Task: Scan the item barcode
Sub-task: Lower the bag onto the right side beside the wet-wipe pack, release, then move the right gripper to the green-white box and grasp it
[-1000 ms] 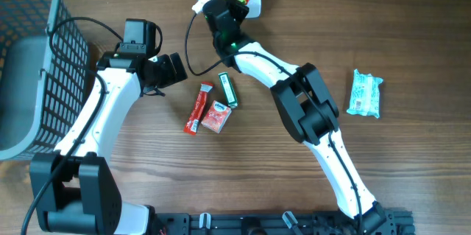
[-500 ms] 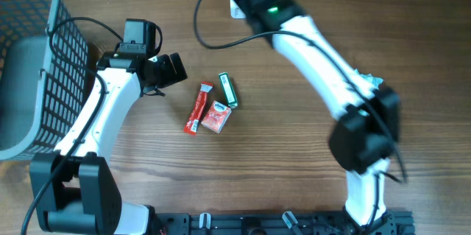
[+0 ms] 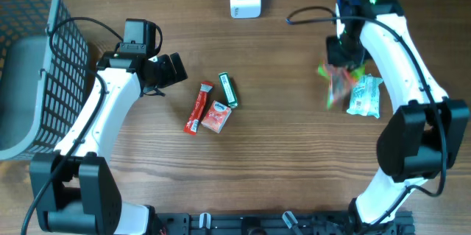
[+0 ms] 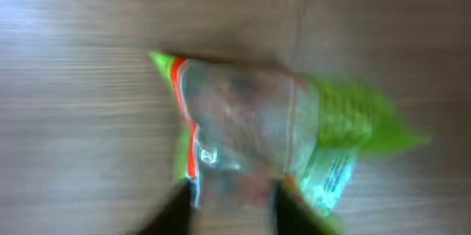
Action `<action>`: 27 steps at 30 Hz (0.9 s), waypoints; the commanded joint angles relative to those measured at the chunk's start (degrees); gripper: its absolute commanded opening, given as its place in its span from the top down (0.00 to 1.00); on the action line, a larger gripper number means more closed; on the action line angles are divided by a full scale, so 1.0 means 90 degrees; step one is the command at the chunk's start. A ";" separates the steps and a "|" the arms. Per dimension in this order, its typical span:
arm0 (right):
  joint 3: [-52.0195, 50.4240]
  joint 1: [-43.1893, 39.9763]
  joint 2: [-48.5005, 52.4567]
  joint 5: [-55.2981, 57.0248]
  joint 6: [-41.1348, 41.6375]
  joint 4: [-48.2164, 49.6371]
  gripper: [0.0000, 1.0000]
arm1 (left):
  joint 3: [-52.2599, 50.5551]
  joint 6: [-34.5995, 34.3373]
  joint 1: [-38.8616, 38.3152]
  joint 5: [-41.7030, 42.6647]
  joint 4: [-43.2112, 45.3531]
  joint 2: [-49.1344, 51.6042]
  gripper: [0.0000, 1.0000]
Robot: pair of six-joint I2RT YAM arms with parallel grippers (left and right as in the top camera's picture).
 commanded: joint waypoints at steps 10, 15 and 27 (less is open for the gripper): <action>-0.0481 0.0454 -0.0583 0.0068 0.0172 0.0617 0.03 | 0.0022 0.0032 0.0012 -0.0034 -0.0002 0.0049 0.00; -0.0481 0.1802 -0.0874 -0.0340 0.0194 0.1192 0.01 | 0.0022 0.0032 0.0012 -0.0034 -0.0002 0.0049 0.00; -0.1746 0.3580 -0.0716 -0.1593 0.1987 0.3368 0.33 | 0.0022 0.0032 0.0012 -0.0034 -0.0002 0.0049 0.00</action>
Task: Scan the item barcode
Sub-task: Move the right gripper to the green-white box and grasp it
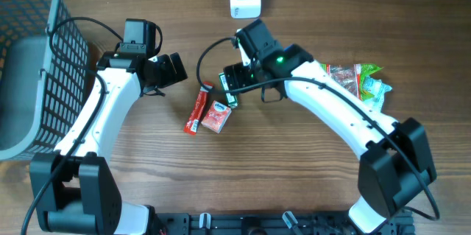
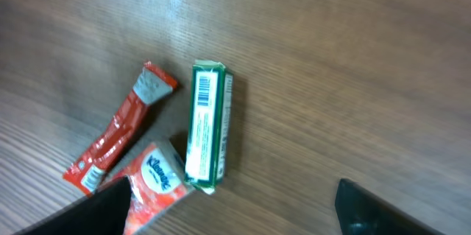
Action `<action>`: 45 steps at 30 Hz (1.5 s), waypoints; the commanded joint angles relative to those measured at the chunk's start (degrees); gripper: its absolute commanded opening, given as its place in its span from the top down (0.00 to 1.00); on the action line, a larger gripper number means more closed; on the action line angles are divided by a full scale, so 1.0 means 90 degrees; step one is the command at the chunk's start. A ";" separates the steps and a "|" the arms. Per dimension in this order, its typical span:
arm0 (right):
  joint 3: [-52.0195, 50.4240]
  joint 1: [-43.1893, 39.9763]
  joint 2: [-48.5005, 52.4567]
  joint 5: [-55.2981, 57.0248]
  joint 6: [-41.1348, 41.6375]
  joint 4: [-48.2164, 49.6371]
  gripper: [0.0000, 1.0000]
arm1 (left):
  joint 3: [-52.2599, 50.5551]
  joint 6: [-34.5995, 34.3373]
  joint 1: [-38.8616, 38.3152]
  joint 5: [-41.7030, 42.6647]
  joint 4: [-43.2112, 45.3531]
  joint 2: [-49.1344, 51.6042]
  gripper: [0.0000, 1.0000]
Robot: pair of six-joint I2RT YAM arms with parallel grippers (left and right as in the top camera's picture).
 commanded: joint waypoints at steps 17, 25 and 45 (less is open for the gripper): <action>-0.1477 0.1149 0.1022 0.1151 0.0121 0.2837 0.49 | 0.0022 0.0029 0.0012 -0.0034 -0.0005 0.0049 0.00; -0.1474 0.1008 0.0780 0.1457 0.0168 0.2856 0.50 | 0.0022 0.0029 0.0012 -0.0034 -0.0005 0.0049 0.00; -0.1435 0.0532 0.0755 0.1387 0.0525 0.2470 0.50 | 0.0022 0.0029 0.0012 -0.0034 -0.0005 0.0049 0.00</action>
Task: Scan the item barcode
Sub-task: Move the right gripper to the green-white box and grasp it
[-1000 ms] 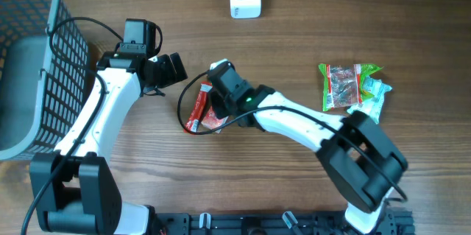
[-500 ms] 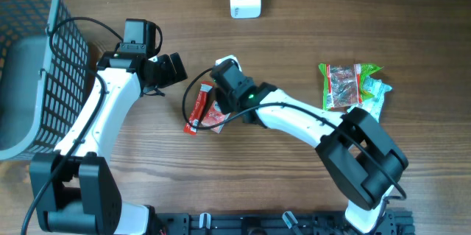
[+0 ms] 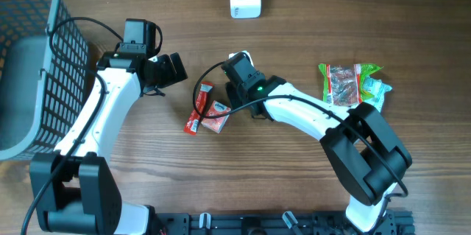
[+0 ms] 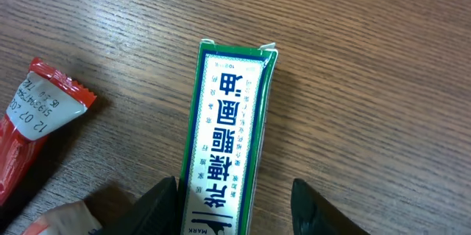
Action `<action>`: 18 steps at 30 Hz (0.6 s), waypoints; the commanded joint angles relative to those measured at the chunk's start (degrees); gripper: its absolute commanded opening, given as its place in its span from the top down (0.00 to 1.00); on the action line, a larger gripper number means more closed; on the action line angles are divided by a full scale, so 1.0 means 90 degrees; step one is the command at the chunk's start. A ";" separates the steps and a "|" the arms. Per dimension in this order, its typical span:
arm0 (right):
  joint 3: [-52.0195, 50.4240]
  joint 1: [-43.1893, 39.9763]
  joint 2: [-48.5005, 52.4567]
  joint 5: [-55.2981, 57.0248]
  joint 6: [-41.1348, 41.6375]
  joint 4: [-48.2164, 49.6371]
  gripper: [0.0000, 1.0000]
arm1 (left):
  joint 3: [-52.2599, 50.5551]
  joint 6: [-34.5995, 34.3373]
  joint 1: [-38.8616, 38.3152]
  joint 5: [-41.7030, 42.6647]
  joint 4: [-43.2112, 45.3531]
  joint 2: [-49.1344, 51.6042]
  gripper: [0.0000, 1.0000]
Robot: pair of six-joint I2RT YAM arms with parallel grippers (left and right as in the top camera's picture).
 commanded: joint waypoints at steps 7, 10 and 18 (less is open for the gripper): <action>-0.0005 0.0148 0.0527 0.0019 0.0423 0.0087 0.46 | 0.0022 0.0029 0.0012 -0.0034 -0.0005 0.0049 0.00; -0.0005 0.0206 0.0656 0.0024 0.0202 0.0211 0.46 | 0.0022 0.0029 0.0012 -0.0034 -0.0005 0.0049 0.00; -0.0002 0.0206 0.0644 0.0019 0.0260 0.0338 0.56 | 0.0022 0.0029 0.0012 -0.0034 -0.0005 0.0049 0.00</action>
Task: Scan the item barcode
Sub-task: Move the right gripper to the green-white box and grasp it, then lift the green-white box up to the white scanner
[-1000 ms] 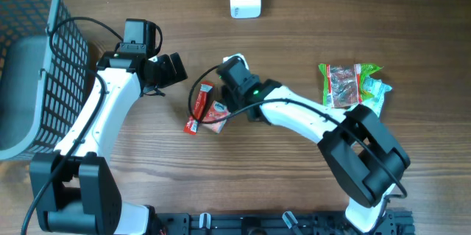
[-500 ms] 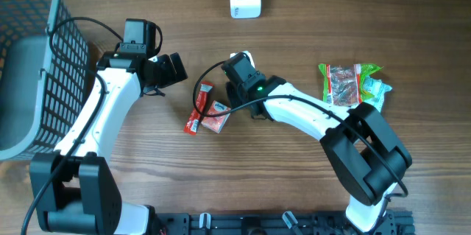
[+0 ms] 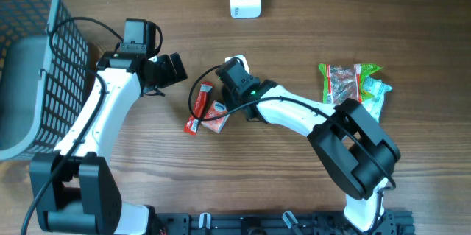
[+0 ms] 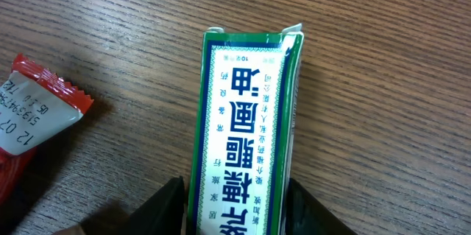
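Note:
A green box with a white label of blue print lies flat on the wooden table. My right gripper is down over its near end, a black finger pressed against each long side. In the overhead view the right gripper covers most of the box. The white barcode scanner stands at the far middle of the table. My left gripper hovers left of the items, holding nothing; its jaws do not show clearly.
A red sachet and a small orange tissue pack lie just left of the box. A green snack bag and a teal packet rest at the right. A grey mesh basket fills the left edge.
The right gripper's fingers have drawn in from a wider stance to touch the green box's sides, and the box looks larger in the wrist view. The left arm has not moved.
First the right gripper held the green snack bag at the right of the table. Then the bag lay there and the gripper was open above the green box. Later it straddled the box, and now it is shut on it.

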Action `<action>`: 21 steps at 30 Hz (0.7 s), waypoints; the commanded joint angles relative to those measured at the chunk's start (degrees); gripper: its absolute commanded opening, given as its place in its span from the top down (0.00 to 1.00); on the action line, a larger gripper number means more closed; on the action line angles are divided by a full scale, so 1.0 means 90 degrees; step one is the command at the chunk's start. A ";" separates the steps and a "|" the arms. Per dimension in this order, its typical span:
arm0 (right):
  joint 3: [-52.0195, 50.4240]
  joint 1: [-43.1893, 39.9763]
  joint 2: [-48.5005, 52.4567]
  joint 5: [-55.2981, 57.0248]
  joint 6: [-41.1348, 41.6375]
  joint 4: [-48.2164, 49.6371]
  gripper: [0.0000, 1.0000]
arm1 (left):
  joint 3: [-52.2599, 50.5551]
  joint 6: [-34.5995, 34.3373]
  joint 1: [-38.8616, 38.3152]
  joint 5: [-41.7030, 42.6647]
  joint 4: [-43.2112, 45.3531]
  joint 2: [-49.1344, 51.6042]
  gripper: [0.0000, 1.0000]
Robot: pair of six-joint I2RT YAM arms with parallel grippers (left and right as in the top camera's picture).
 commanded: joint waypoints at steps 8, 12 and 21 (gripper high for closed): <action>-0.0005 -0.0034 -0.0049 -0.0046 -0.0070 -0.0051 0.77 | 0.0022 0.0029 0.0012 -0.0034 -0.0005 0.0049 0.00; -0.0002 -0.0049 -0.0804 -0.0058 -0.0066 -0.0374 0.79 | 0.0022 0.0029 0.0012 -0.0034 -0.0005 0.0049 0.00; 0.0444 -0.1382 -0.2713 -0.3215 0.0296 -0.0903 0.88 | 0.0022 0.0029 0.0012 -0.0034 -0.0005 0.0049 0.00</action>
